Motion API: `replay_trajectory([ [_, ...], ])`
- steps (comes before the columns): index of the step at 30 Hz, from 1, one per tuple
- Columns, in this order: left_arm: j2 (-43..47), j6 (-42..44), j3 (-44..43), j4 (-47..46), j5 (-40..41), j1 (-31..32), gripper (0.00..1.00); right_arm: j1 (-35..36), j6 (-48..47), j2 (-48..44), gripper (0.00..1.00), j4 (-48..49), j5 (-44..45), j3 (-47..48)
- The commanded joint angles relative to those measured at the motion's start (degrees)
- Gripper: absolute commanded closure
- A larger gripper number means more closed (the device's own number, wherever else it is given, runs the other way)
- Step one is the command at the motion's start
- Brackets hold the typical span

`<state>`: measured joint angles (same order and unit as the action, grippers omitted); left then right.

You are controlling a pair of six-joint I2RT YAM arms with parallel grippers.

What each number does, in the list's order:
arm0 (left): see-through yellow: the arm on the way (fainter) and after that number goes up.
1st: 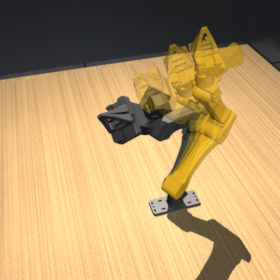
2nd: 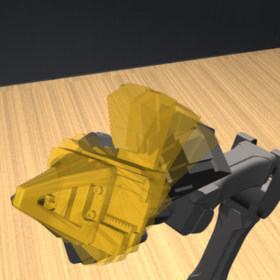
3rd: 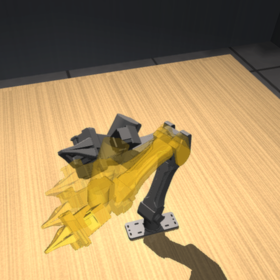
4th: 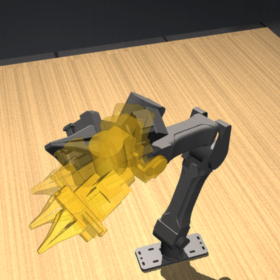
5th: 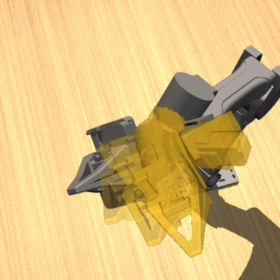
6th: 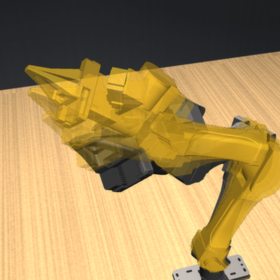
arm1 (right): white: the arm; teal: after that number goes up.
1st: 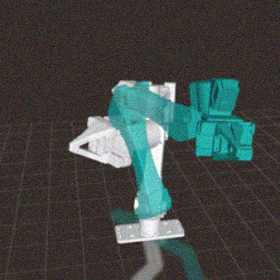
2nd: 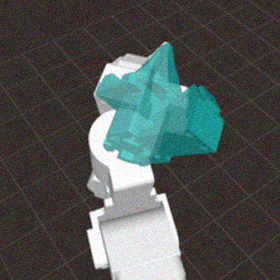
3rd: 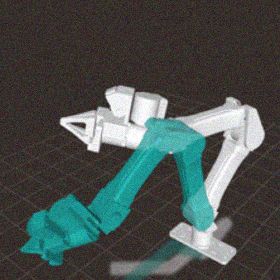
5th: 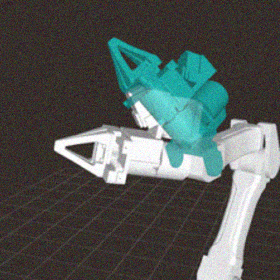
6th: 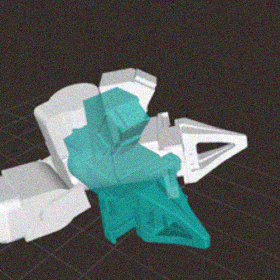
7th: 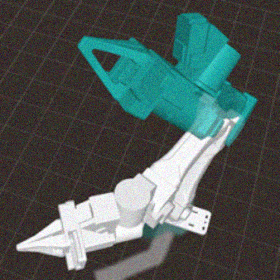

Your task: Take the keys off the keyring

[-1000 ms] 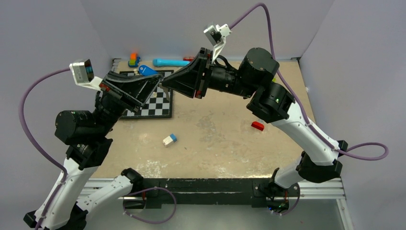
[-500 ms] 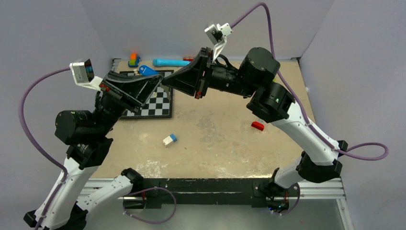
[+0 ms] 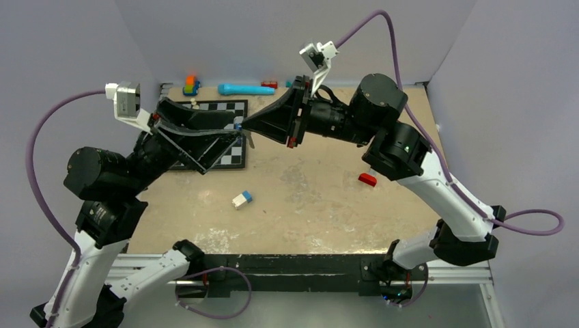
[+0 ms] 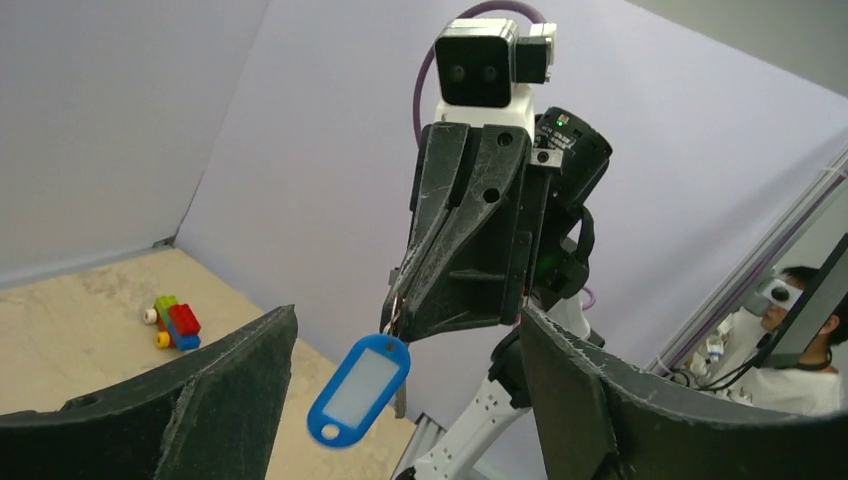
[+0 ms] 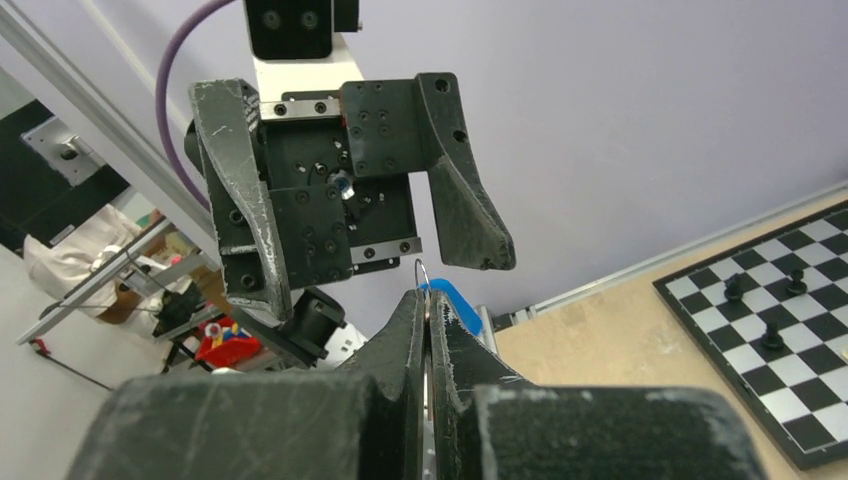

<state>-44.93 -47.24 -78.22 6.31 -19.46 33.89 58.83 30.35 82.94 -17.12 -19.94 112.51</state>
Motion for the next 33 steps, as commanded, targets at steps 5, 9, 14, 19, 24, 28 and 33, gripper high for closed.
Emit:
replay_trajectory([
  [5,-3.5,20.0,-15.7,25.2,-3.9,0.0,0.26,-0.1,-4.9,-4.3,1.0,-8.6,1.7,2.4],
  [9,-8.2,25.9,-24.2,32.6,-9.3,-0.1,0.34,0.0,-8.1,-2.2,1.0,-16.9,0.4,7.8],
  [14,-12.2,27.5,-26.9,34.9,-17.4,0.0,0.44,-0.1,-11.2,-0.2,1.0,-24.6,1.2,11.9],
  [19,-13.0,29.9,-26.3,35.5,-17.2,0.0,0.45,0.0,-12.1,0.7,1.0,-27.2,1.9,12.6],
  [24,-14.9,29.9,-26.0,34.9,-18.8,0.0,0.53,0.0,-12.2,1.4,1.0,-27.6,1.1,12.5],
  [28,-16.1,30.6,-26.6,35.8,-19.2,0.0,0.68,0.0,-12.3,1.3,1.0,-28.0,1.1,12.8],
  [33,-16.0,32.9,-26.1,38.3,-18.6,0.0,0.76,0.0,-12.4,1.1,1.0,-28.5,1.1,13.3],
])
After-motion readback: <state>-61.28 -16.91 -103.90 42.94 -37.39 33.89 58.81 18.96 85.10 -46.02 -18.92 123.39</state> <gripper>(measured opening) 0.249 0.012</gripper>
